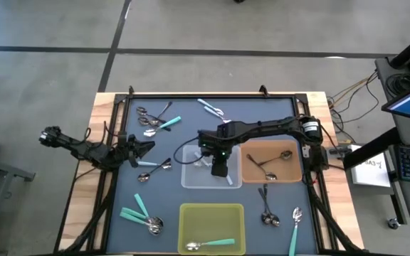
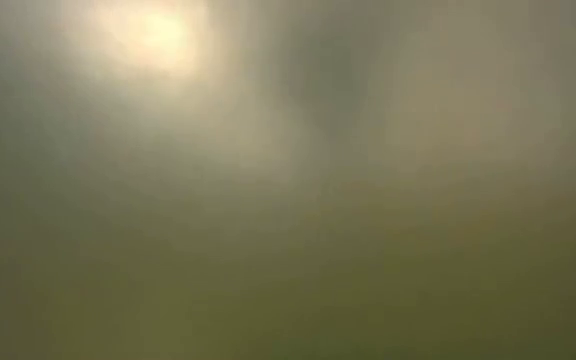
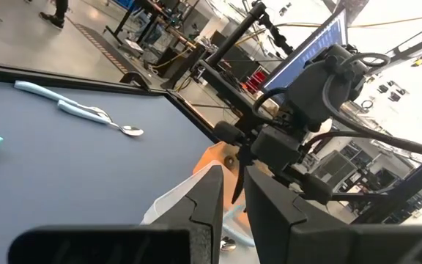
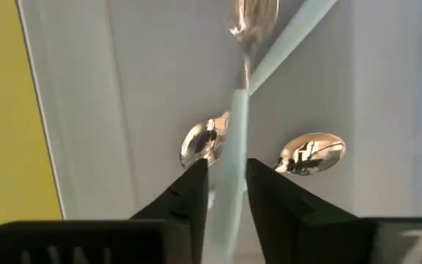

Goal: Sort silverware by color (type)
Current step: Put the light blue spoon into the transparent bin, then put the black spoon into the orange bin

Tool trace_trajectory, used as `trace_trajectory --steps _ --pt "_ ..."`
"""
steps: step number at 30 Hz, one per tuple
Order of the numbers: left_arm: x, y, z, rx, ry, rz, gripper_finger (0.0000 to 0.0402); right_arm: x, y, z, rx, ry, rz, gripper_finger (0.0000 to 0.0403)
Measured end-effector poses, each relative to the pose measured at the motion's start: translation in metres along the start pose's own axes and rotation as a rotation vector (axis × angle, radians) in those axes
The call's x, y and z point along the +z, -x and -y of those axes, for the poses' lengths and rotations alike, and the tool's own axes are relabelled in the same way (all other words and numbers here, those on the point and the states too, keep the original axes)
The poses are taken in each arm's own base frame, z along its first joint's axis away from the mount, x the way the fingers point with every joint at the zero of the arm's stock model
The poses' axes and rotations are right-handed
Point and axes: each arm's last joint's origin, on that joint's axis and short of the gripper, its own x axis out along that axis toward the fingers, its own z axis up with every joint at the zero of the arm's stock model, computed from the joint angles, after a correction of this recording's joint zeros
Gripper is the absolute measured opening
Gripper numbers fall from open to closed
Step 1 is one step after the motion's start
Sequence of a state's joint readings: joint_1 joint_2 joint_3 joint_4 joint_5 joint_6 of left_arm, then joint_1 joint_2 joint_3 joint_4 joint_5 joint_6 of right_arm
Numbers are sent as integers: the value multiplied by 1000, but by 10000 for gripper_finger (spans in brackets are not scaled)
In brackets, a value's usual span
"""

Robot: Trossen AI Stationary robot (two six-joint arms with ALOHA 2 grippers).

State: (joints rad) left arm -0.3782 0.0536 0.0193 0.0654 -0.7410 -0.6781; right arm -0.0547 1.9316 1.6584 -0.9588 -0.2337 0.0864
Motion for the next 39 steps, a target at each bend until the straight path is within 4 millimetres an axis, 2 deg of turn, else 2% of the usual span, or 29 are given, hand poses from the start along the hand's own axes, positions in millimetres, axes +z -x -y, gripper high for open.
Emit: trace_trajectory --steps 4,8,13,16,20,25,30,33,39 --pt "0 0 0 0 0 0 40 0 0 0 1 -1 -1 111" --pt "0 0 0 0 0 0 40 -3 0 0 -2 -58 -32 112" --pt "0 0 0 0 0 0 40 -17 3 0 -17 -105 -148 100" --pt "0 0 0 0 0 0 40 -27 6 -4 -17 -110 -158 92" --pt "0 0 0 0 0 0 40 -43 16 -13 -20 -202 -144 82" --pt "0 0 0 1 -1 -1 40 -68 39 -34 -122 -367 -40 71" --pt "0 0 0 0 0 0 40 -100 56 -63 -225 -678 90 68" --pt "0 0 0 0 0 0 40 -121 54 -85 -240 -832 129 70" --pt "0 0 0 1 -1 -1 40 -159 29 -124 -280 -1015 72 70"
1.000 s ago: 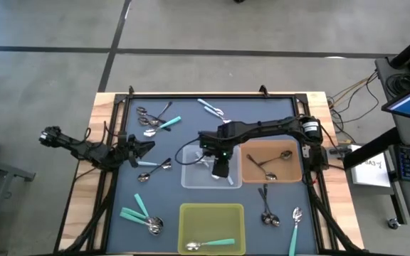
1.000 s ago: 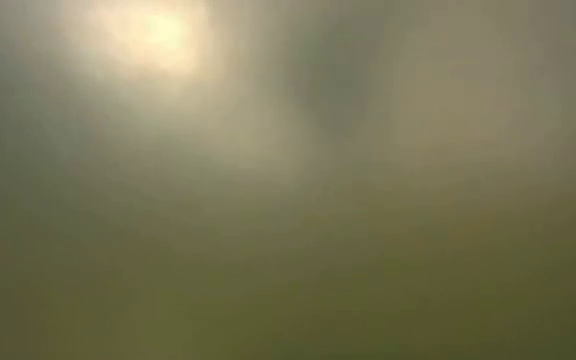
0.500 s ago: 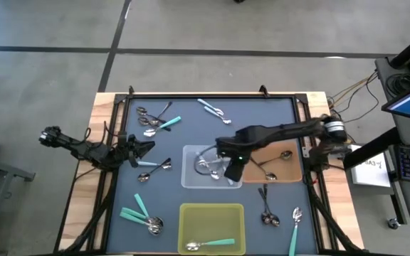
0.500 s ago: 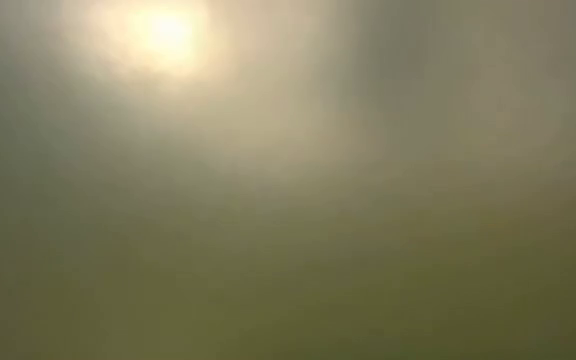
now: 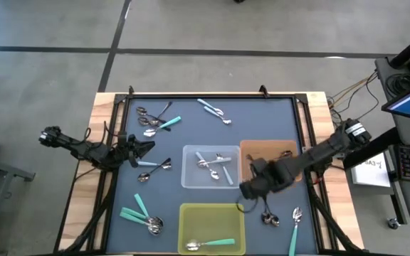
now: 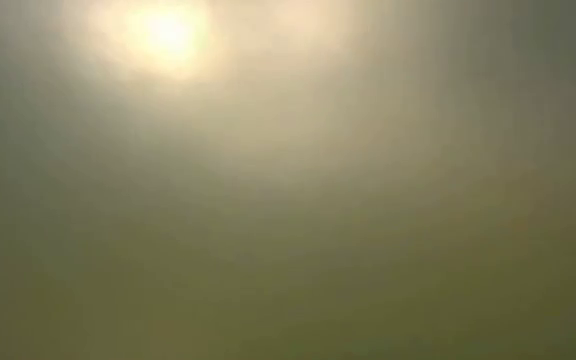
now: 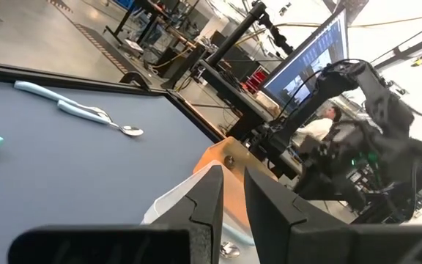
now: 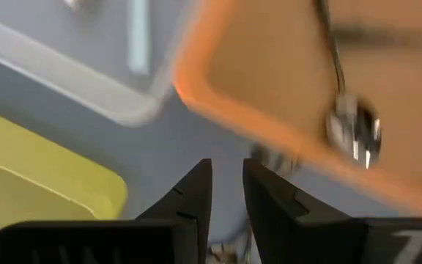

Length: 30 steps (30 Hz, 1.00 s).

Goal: Sort silverware by color (type)
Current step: Put the black spoon into the orange bin

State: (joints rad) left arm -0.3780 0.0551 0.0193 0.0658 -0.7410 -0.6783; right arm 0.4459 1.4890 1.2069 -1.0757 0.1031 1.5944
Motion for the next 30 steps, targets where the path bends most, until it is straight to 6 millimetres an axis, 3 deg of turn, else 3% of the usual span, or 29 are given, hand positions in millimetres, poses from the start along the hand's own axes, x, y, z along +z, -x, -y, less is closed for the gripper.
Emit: trace_trajectory --steps 6,12,19,30 --pt "0 0 0 0 0 0 40 -43 -14 7 -15 -179 -24 70" --pt "0 0 0 0 0 -1 40 -68 -29 7 33 -285 -51 70" --pt "0 0 0 1 -1 -1 40 -82 -59 5 -79 -310 -143 70" --pt "0 0 0 1 -2 -1 40 -88 -83 -4 -120 -298 -151 70"
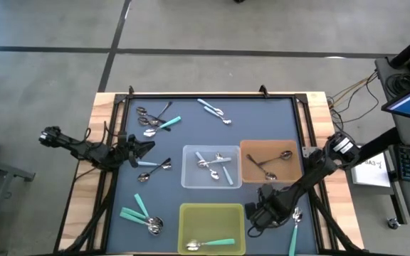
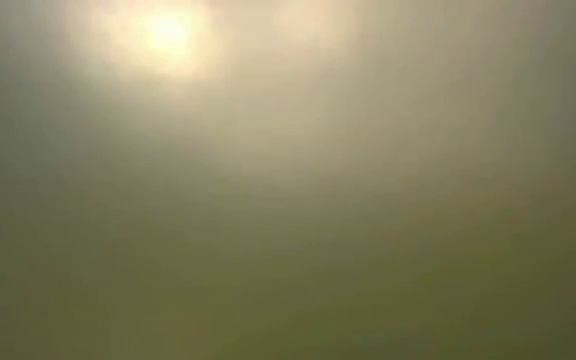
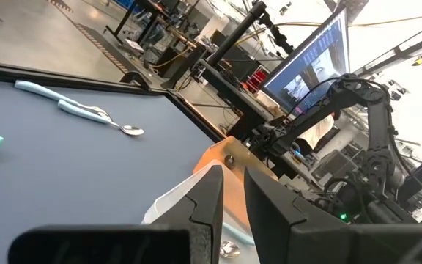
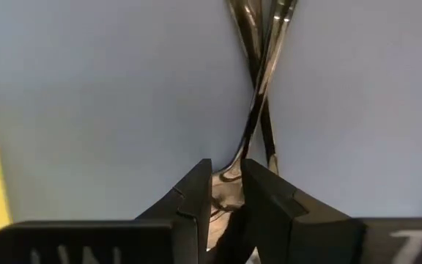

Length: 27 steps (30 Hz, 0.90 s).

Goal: Sort silverware by color (type)
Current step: Put the black spoon into the orange bin

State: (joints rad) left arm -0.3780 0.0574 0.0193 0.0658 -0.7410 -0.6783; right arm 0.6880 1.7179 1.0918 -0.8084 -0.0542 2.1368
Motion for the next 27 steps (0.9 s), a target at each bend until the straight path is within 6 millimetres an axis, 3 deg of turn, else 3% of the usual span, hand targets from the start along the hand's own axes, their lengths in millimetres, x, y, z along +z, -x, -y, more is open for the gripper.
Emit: trace_trajectory --steps 13,27 --pt "0 0 0 1 -1 -1 40 5 -13 6 -34 23 24 68" --pt "0 0 0 0 -1 -1 40 -1 -3 -3 40 68 10 68"
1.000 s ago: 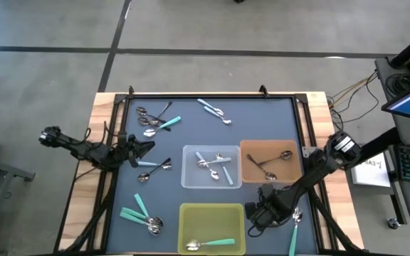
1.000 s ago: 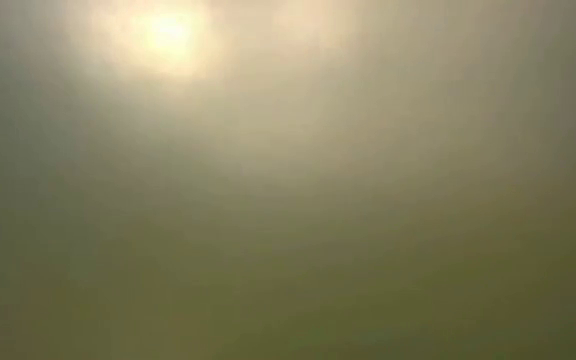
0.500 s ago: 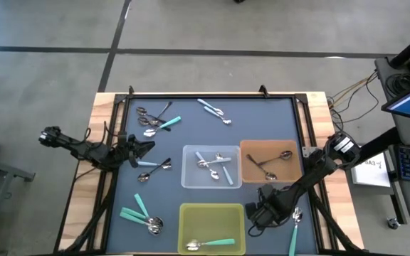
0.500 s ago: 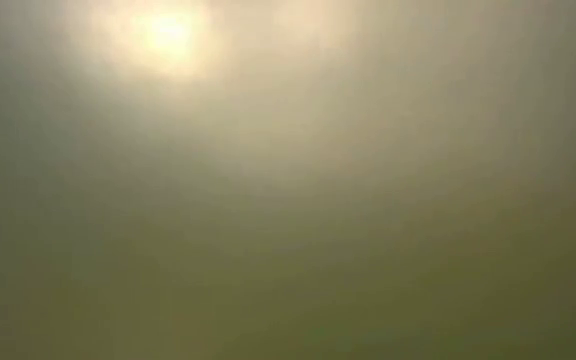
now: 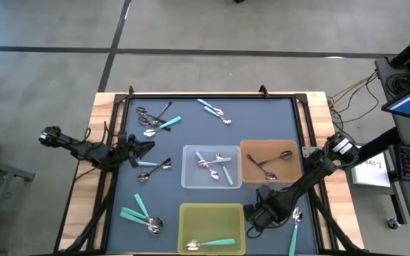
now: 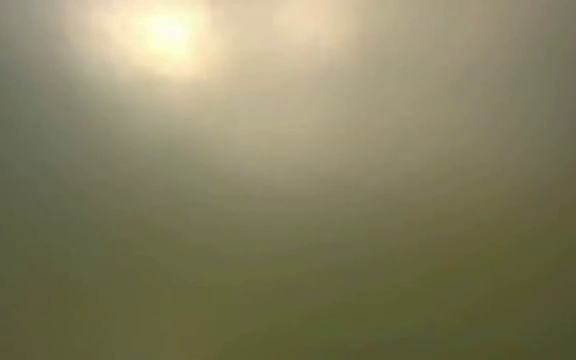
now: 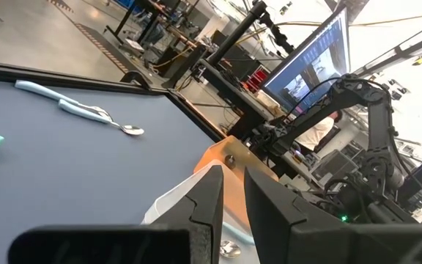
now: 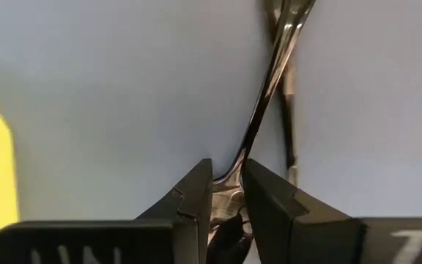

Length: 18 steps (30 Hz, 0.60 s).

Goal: Sort silverware by color (type)
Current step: Put the black spoon into the orange bin

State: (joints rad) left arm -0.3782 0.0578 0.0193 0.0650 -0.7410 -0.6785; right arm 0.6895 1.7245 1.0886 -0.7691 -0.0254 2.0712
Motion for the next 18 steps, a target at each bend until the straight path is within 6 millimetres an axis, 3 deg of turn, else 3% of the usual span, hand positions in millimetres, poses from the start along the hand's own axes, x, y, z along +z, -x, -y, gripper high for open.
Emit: trace_trajectory --steps 18 --pt "0 0 0 0 0 0 40 -4 18 2 61 -6 -32 68"
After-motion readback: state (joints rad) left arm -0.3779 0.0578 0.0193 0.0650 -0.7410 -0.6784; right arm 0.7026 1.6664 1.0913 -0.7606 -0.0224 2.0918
